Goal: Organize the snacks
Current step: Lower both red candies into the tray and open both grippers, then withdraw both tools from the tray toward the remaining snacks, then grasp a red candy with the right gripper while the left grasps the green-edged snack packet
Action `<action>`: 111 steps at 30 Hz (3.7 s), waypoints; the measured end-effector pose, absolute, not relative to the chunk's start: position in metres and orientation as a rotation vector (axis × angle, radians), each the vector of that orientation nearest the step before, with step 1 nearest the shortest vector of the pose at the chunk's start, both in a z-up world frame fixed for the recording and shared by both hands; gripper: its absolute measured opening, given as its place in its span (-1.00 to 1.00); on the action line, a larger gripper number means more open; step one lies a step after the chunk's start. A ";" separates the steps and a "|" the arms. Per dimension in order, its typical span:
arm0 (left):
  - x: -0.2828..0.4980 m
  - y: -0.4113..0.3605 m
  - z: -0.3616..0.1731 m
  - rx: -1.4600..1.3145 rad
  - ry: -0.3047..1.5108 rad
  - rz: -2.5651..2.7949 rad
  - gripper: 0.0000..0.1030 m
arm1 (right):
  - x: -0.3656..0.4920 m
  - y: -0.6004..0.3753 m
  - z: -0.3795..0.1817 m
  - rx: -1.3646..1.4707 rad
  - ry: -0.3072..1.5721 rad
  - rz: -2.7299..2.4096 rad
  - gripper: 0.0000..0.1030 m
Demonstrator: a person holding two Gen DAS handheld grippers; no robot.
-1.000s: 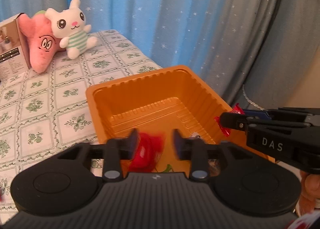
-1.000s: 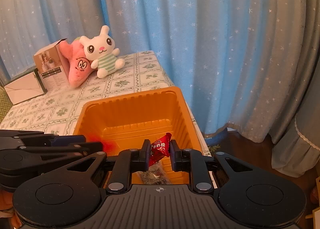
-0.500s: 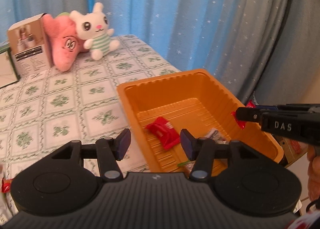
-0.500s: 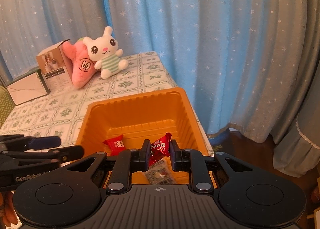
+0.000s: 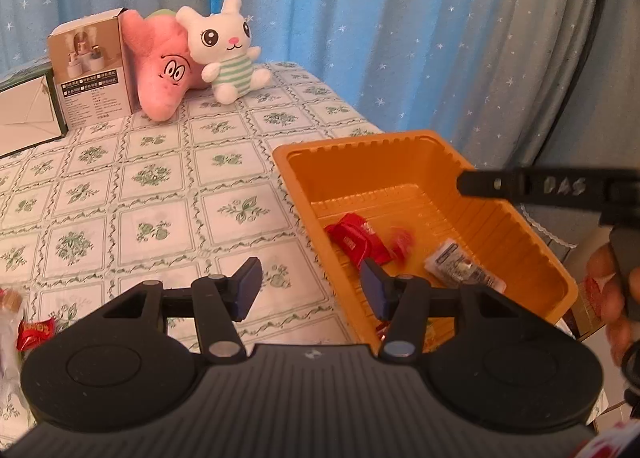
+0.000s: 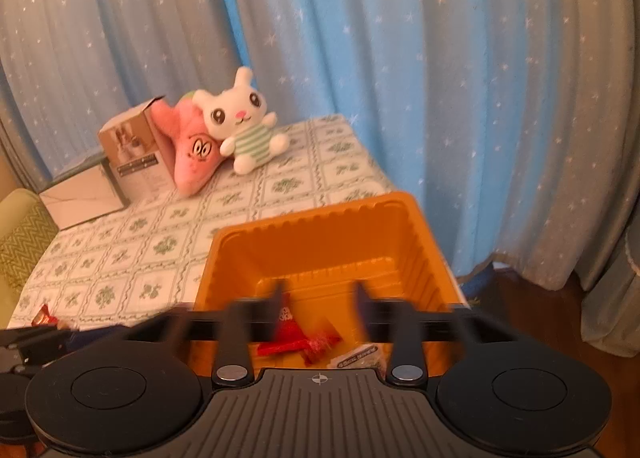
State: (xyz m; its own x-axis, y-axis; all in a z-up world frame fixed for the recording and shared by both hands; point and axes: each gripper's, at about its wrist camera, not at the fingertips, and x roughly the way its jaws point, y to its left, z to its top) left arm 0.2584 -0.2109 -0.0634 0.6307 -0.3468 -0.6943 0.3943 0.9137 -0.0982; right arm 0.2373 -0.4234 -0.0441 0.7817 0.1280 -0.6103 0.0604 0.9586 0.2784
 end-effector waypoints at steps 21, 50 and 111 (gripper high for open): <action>0.187 -0.181 -0.031 0.041 0.784 -0.381 -0.02 | 0.150 -0.412 0.002 0.322 0.682 -0.030 0.19; 0.088 -0.067 0.012 -0.041 0.733 -0.253 -0.02 | 0.074 -0.287 0.032 0.238 0.698 0.124 0.19; 0.151 0.051 -0.049 -0.028 0.822 -0.041 -0.04 | 0.159 -0.163 -0.042 0.045 0.753 0.395 0.19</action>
